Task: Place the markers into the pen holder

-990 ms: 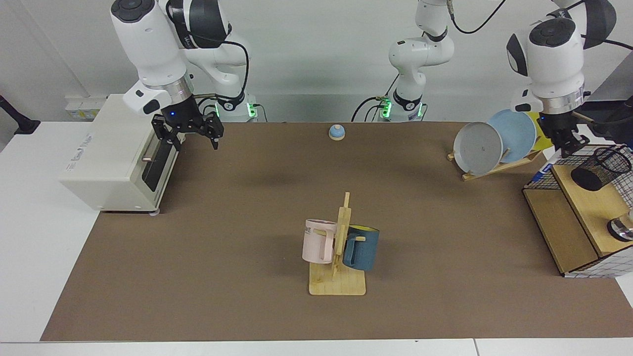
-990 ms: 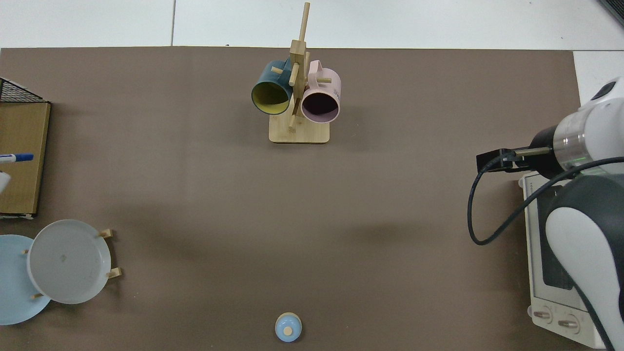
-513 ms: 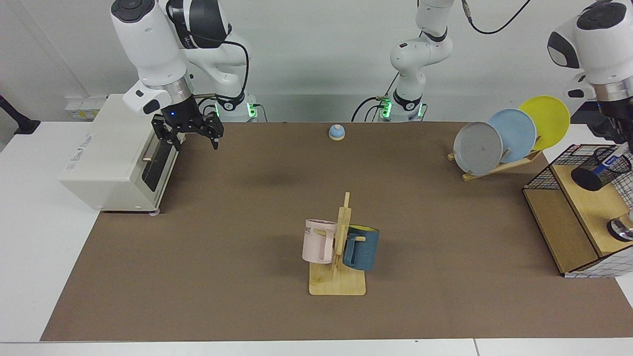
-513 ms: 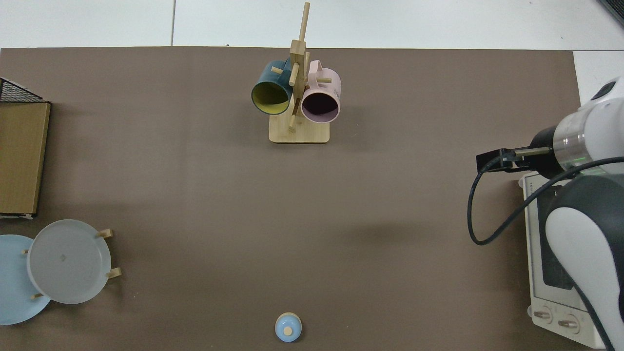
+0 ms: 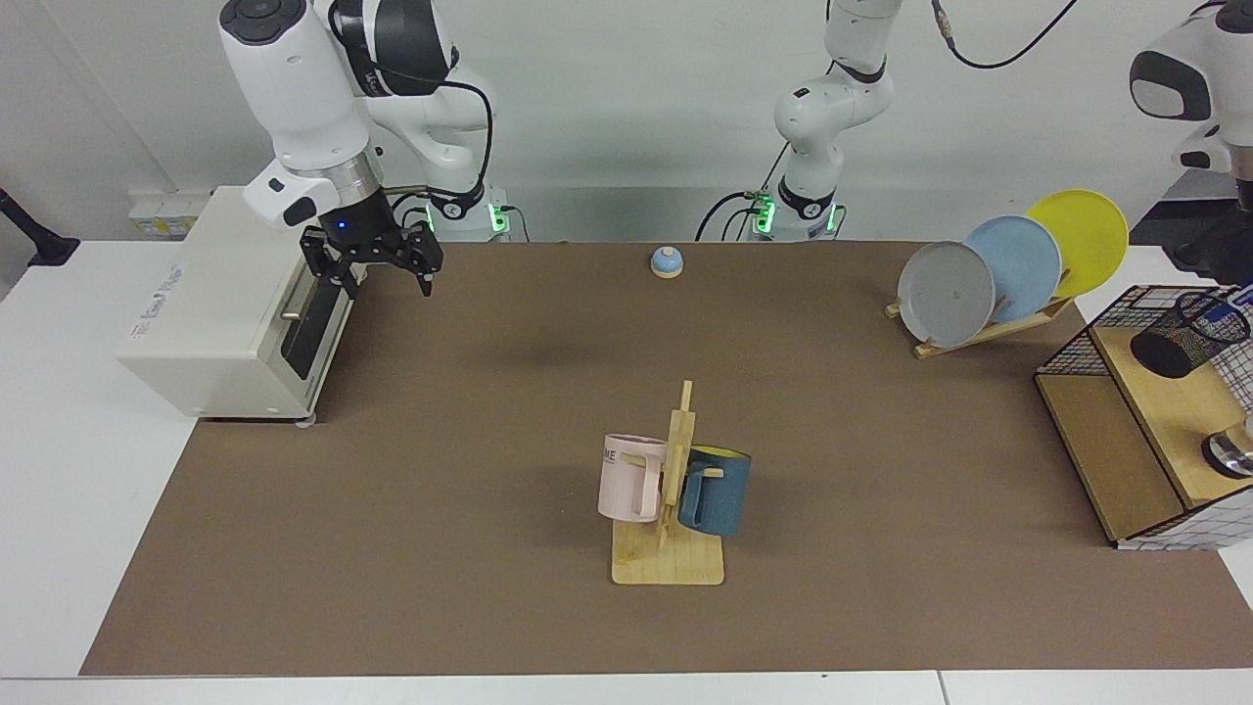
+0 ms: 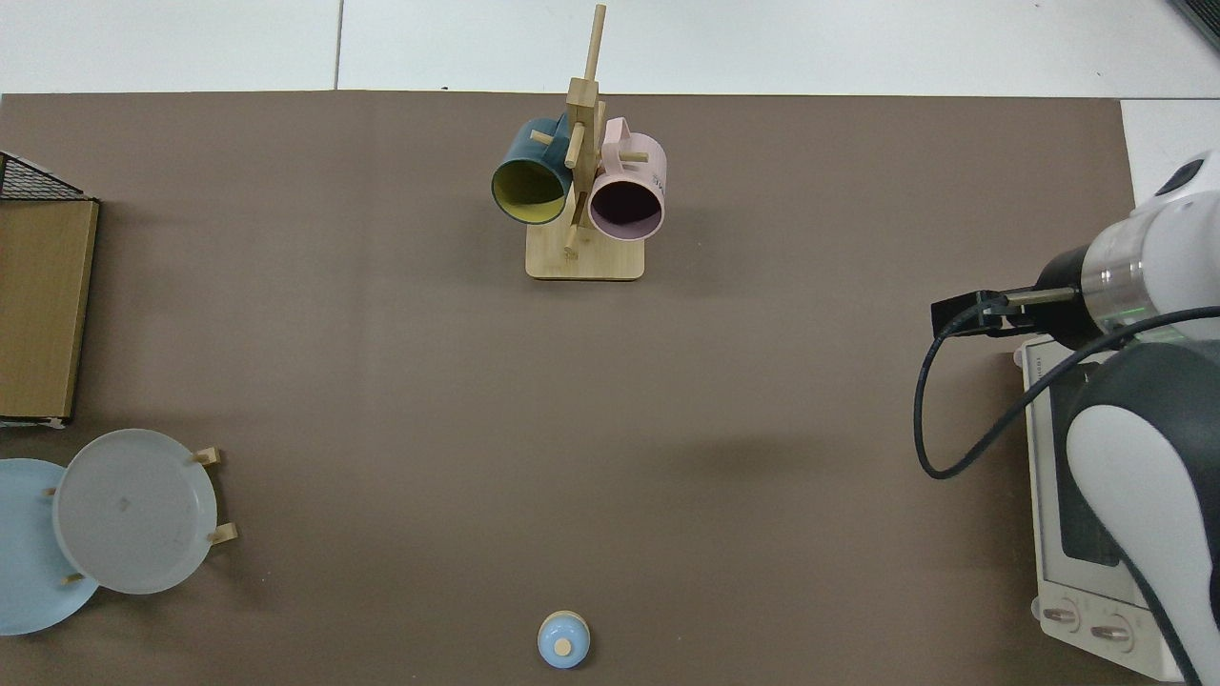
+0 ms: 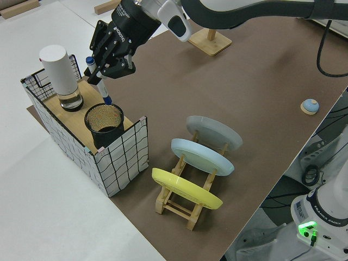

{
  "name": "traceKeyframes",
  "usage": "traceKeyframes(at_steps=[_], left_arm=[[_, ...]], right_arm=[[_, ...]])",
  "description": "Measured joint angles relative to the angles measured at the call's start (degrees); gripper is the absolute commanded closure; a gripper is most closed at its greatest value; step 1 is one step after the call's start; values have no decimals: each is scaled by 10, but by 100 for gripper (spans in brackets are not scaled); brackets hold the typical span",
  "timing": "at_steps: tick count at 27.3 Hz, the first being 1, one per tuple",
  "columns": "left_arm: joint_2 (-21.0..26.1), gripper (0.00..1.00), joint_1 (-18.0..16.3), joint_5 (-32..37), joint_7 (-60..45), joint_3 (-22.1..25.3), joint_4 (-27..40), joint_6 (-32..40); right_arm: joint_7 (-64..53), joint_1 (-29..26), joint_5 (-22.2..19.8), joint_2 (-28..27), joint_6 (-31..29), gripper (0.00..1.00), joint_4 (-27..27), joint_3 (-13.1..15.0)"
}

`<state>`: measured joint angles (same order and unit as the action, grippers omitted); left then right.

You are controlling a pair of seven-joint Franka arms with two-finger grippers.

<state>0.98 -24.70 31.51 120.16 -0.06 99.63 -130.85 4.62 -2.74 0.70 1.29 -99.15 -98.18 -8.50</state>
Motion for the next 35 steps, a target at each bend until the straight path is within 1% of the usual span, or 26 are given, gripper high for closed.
traceKeyframes(at_steps=[8,9,10,11,12,19,22,25,28,31,35], left_arm=[[4,100,-7,-1,24,1,0,1],[5,83,-8,-1,24,1,0,2],[6,52,-8,-2,24,1,0,2],[7,8,-8,-2,24,1,0,2],[8,0,-8,-2,24,1,0,3],[11,0,-8,-8,24,-1,0,4],[11,0,-8,-22,17,-3,-1,6],[11,0,-7,-46,-15,-11,-2,19],[10,0,-4,-77,-82,-23,-4,44],[8,0,0,-98,-181,-43,-4,74],[5,0,19,-108,-316,-67,-4,114]], right_arm=[[0,0,0,0,0,0,0,0],[0,0,0,0,0,0,0,0],[0,0,0,0,0,0,0,0],[0,0,0,0,0,0,0,0],[0,0,0,0,0,0,0,0],[0,-2,0,0,0,0,0,0],[0,-2,0,0,0,0,0,0],[0,-2,0,0,0,0,0,0],[0,-2,0,0,0,0,0,0],[0,-2,0,0,0,0,0,0],[0,-2,0,0,0,0,0,0]])
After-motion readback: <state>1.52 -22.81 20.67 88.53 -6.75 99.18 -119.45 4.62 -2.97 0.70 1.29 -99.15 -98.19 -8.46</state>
